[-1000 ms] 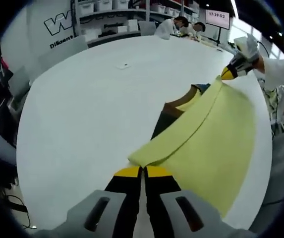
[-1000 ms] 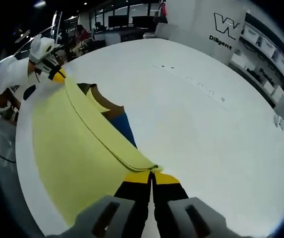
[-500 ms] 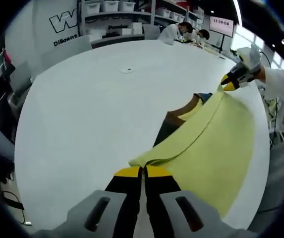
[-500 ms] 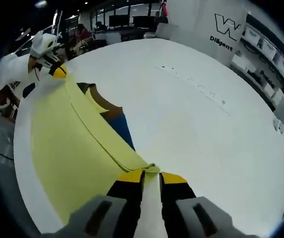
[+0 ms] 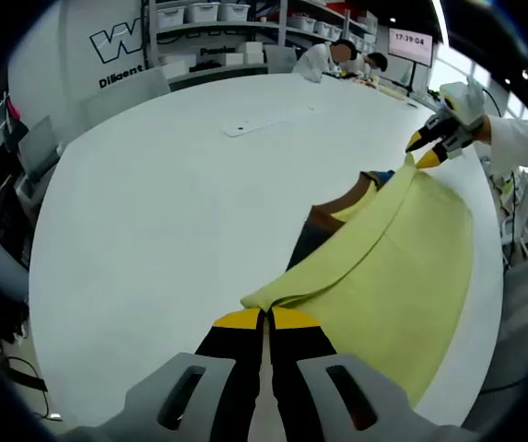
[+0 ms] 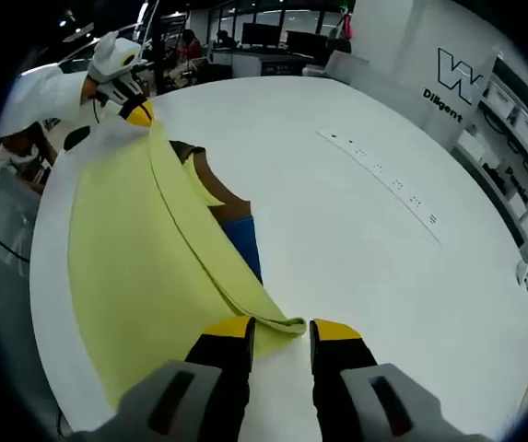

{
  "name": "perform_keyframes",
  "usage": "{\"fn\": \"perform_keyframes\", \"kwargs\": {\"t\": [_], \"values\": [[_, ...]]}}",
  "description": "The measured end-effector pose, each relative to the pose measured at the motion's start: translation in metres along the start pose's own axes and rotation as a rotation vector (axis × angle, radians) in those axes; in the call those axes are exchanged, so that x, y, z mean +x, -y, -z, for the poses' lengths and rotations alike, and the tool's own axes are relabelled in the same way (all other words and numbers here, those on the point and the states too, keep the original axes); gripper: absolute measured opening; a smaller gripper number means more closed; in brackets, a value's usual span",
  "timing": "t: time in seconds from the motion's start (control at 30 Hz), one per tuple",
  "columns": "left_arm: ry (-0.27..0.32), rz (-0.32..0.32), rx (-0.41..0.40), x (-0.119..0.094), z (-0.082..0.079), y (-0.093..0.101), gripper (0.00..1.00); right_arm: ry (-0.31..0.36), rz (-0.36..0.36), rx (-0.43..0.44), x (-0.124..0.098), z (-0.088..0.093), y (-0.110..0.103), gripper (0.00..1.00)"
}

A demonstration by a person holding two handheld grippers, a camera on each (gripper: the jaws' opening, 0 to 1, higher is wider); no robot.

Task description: Fold the garment on the visible template until the final outline fits inside the template.

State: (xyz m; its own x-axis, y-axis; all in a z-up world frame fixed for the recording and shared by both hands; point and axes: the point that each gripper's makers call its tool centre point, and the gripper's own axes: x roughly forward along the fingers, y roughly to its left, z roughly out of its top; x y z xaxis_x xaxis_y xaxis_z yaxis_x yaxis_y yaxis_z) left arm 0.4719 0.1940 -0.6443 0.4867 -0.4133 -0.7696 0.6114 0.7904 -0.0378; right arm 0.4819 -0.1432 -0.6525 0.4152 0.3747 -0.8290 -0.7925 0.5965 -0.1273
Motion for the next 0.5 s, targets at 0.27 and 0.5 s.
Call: {"fn": "perform_keyframes", "kwargs": {"t": [0.27, 0.5], "values": [[0.001, -0.003, -0.002, -0.0006, 0.0005, -0.0016, 0.0, -0.025, -0.031, -0.079, 0.0013, -0.0009, -0.0008, 0.03], [0.0, -0.003, -0.005, -0.0004, 0.0006, -0.0018, 0.0, -0.026, -0.029, -0.058, 0.0012, -0.0002, -0.0011, 0.0]]}}
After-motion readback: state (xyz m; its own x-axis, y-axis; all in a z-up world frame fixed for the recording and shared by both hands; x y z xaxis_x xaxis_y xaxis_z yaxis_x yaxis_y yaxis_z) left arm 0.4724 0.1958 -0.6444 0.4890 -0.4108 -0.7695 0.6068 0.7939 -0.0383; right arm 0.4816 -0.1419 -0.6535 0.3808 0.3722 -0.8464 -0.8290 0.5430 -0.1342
